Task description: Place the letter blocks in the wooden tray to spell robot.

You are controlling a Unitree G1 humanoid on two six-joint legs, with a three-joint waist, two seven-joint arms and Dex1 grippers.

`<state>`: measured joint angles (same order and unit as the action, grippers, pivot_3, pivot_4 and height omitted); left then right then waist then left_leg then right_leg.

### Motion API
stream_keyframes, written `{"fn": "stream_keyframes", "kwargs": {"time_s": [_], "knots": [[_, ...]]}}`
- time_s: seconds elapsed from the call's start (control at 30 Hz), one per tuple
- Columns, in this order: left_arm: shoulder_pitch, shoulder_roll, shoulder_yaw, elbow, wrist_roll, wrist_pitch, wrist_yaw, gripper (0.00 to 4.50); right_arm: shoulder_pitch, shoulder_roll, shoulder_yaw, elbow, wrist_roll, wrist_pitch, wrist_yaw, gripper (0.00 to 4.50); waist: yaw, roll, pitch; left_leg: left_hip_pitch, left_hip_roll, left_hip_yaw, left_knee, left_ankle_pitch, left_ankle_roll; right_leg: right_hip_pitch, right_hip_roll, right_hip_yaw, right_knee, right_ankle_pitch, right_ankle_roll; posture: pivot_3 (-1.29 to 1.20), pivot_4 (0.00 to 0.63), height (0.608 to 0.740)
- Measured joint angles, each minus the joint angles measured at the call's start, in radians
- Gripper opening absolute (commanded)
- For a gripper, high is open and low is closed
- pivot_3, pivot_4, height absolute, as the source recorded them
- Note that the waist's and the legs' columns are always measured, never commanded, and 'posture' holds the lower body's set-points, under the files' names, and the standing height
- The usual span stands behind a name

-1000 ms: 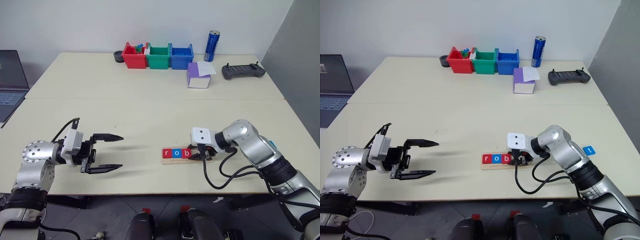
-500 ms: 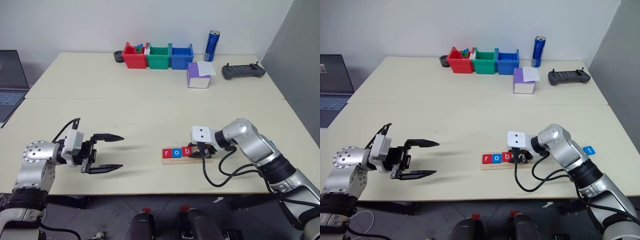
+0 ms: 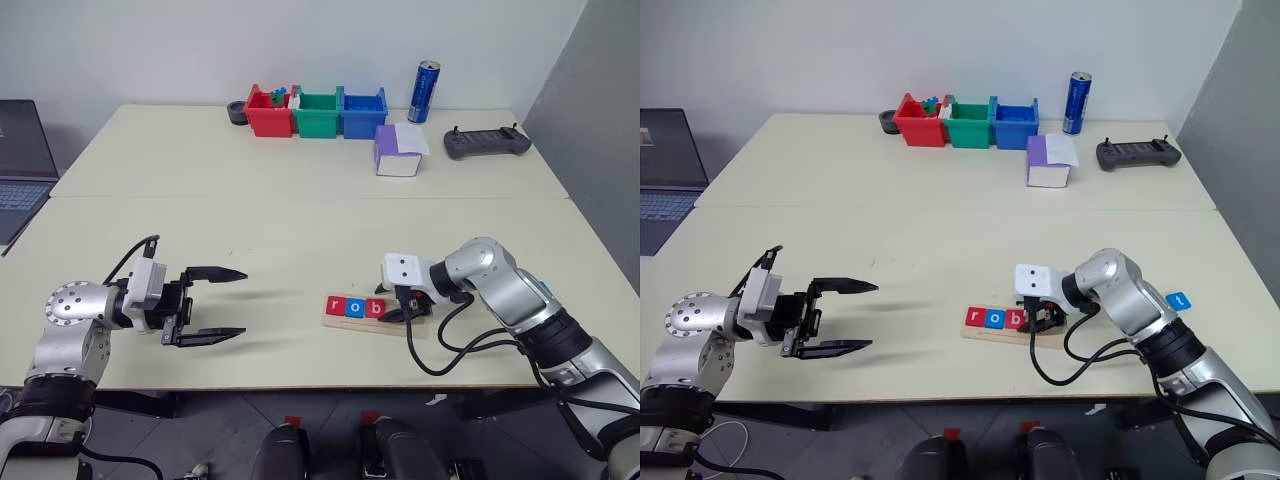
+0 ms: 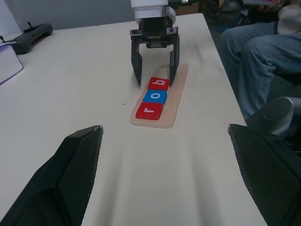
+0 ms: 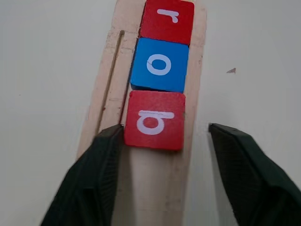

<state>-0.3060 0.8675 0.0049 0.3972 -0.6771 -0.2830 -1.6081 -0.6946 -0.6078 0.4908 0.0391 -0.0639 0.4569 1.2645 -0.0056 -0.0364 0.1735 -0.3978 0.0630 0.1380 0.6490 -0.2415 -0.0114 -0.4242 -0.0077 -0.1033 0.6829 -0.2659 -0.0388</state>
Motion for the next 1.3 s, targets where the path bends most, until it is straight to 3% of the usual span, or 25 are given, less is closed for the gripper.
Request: {"fn": "stream_keyframes", "kwargs": {"time_s": [0.03,0.27,0.5,0.63,0.77,1.1,1.3], "knots": [[0.0,0.0,0.0,0.0,0.0,0.0,0.0,4.5,0.0,-0.001,0.0,-0.001,0.0,0.0,0.0,4.39,0.0,0.0,0.0,0.0,0.0,0.0,0.0,0.0,0.0,0.0,0.0,0.0,0.0,0.0,0.0,0.0,0.15,0.74],[0.0,0.0,0.0,0.0,0.002,0.0,0.0,4.5,-0.009,-0.025,-0.031,-0.071,0.056,0.046,0.05,4.39,0.0,0.0,0.0,0.0,0.0,0.0,0.0,0.0,0.0,0.0,0.0,0.0,0.0,0.0,0.0,0.0,0.15,0.74],[-0.002,0.0,0.0,0.004,0.003,0.0,0.0,4.5,-0.037,-0.118,-0.121,-0.141,0.126,0.08,0.075,4.39,0.001,0.0,0.0,0.0,0.0,0.0,0.0,0.0,0.0,0.0,0.0,0.0,-0.001,0.0,0.0,0.0,0.15,0.74],[-0.003,-0.001,0.0,0.007,0.008,-0.002,0.0,4.5,0.06,-0.184,-0.137,-0.222,0.147,0.122,0.073,4.39,0.003,0.0,0.0,0.0,0.0,0.0,0.0,0.0,0.0,0.0,0.0,0.0,-0.001,0.0,0.0,0.0,0.15,0.74],[-0.004,-0.001,0.0,0.009,0.009,-0.002,0.0,4.5,0.146,-0.198,-0.142,-0.281,0.175,0.186,0.039,3.55,-0.001,0.0,0.0,0.0,0.0,0.0,0.0,0.0,0.0,0.0,0.0,0.0,0.0,0.0,0.0,0.0,0.15,0.74],[-0.029,-0.002,-0.002,0.033,0.012,-0.007,0.0,4.5,0.199,-0.194,-0.153,-0.308,0.206,0.235,-0.035,0.08,0.002,0.0,0.0,0.0,0.0,-0.001,0.0,0.0,0.0,0.0,0.0,-0.001,-0.001,0.0,0.0,0.0,0.15,0.74],[-0.033,-0.003,-0.005,0.04,0.012,-0.012,0.0,4.5,0.208,-0.182,-0.126,-0.266,0.197,0.214,-0.065,0.03,0.002,0.0,0.0,0.0,0.0,-0.001,-0.001,0.0,0.0,0.0,0.0,-0.001,-0.001,0.0,0.0,0.0,0.15,0.74]]}}
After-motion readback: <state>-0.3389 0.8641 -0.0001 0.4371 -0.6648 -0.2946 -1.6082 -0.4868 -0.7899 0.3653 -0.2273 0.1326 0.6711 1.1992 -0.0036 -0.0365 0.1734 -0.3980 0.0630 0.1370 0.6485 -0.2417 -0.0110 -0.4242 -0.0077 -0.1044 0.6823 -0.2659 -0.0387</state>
